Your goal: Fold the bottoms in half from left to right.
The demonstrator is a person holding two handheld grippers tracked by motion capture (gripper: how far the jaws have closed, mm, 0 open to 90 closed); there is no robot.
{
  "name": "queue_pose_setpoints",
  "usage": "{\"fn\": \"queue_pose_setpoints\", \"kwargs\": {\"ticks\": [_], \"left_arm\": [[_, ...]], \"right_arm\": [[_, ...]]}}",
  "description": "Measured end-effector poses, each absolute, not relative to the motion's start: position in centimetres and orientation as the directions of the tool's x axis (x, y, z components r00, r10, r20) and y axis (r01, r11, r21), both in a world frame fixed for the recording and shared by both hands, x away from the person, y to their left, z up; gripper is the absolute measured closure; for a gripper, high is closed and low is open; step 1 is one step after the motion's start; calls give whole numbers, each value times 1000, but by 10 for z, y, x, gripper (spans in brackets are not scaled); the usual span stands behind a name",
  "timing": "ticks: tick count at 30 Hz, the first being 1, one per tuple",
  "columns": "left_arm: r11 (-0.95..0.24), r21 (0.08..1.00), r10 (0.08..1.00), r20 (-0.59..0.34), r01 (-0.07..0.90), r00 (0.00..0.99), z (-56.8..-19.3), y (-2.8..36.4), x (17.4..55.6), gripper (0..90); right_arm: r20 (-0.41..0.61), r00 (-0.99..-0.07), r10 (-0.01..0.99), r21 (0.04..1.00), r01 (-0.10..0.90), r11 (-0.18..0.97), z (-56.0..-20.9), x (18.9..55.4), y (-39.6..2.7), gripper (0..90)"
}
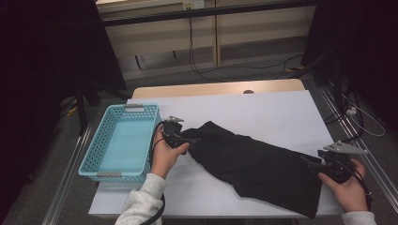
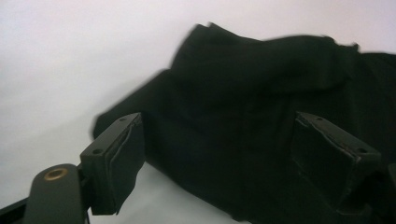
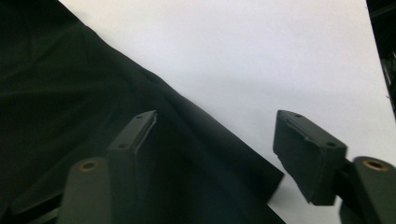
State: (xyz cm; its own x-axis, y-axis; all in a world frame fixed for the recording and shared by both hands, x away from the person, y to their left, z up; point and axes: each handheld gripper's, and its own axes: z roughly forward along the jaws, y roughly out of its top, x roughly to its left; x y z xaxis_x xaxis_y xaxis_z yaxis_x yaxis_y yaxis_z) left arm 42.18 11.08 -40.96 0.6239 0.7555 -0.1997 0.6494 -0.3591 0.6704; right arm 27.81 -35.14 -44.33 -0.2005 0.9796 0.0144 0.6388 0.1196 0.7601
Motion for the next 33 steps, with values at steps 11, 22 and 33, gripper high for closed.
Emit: {"fn": "queue_pose_setpoints", "kwargs": {"ticks": [11,22,33], "left_arm": [[-432,679,730,-125,594,672,-421,108,395,161],[-427,664,729,-149,614,668,-429,118,391,157],[-428,662,720,-162,616,675,-431,116,388,157]], "right_arm": [[-14,-310,951,720,656,225,-446,284,-346,646],[-8,-331,944,707,665,240,-448,290,-348,882],[56,-304,951,748,644,162,-441,285,-364,791]]}}
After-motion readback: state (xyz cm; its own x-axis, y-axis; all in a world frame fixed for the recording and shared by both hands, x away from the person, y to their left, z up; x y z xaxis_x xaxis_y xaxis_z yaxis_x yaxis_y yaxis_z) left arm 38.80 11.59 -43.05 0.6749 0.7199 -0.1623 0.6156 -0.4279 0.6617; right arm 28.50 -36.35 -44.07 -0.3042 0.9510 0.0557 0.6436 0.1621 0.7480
